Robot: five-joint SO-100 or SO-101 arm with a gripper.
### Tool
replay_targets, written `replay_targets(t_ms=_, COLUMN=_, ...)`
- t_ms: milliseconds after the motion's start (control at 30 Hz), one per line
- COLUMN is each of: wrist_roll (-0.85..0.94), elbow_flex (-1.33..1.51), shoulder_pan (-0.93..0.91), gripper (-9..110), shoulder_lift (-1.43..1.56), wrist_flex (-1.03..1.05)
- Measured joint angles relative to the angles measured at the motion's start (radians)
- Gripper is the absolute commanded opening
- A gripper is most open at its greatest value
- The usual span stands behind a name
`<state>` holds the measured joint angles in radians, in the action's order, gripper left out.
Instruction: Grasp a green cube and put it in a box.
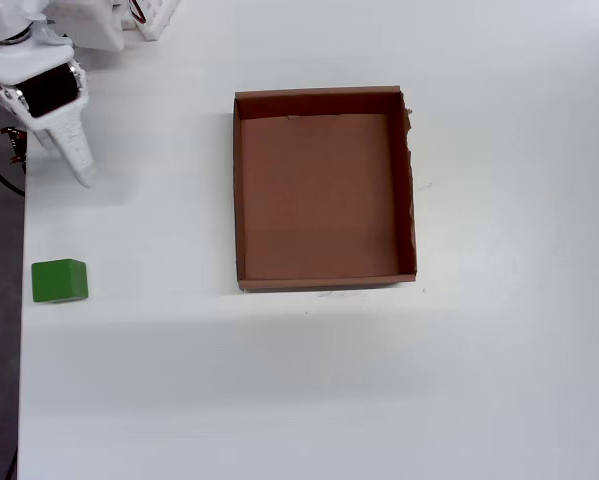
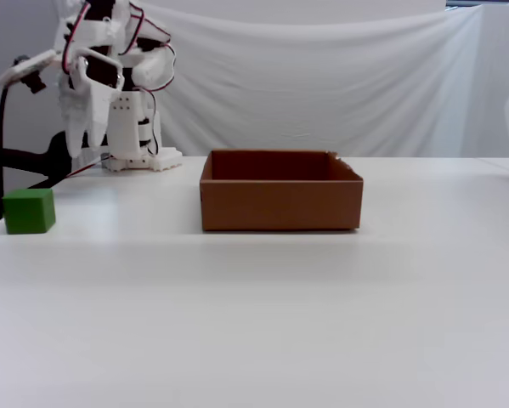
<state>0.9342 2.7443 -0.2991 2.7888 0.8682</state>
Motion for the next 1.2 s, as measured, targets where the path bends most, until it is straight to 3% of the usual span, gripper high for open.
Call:
replay_targets(t_ms=33, wrist_roll=0.166, elbow_flex=-0.049, shoulder_pan=0.0, gripper=25, shoulder_lift=-0.098, wrist_flex=0.011)
replay_targets(t_ms=133, wrist_roll=0.301, elbow_flex=-0.083, shoulder_pan=-0.002, gripper=25, shoulder_lift=-0.199, wrist_flex=-0.031)
replay_targets(t_ms=233, wrist_roll=0.339, elbow_flex=-0.178, shoulder_pan=0.003, gripper=25, shoulder_lift=-0.365, wrist_flex=-0.109)
replay_targets(t_ms=533, wrist_roll=0.449, elbow_flex=-0.387, shoulder_pan=0.018, gripper=26, shoulder_lift=-0.626, wrist_flex=-0.081)
replay_targets(t_ms=800, wrist_roll=0.609, elbow_flex=-0.417, shoulder_pan=-0.014, gripper=26, shoulder_lift=-0.75, wrist_flex=-0.097)
replay_targets(t_ms=1200, wrist_roll=0.65, elbow_flex=-0.563, shoulder_pan=-0.038, gripper=26, shoulder_lift=-0.9, wrist_flex=-0.127)
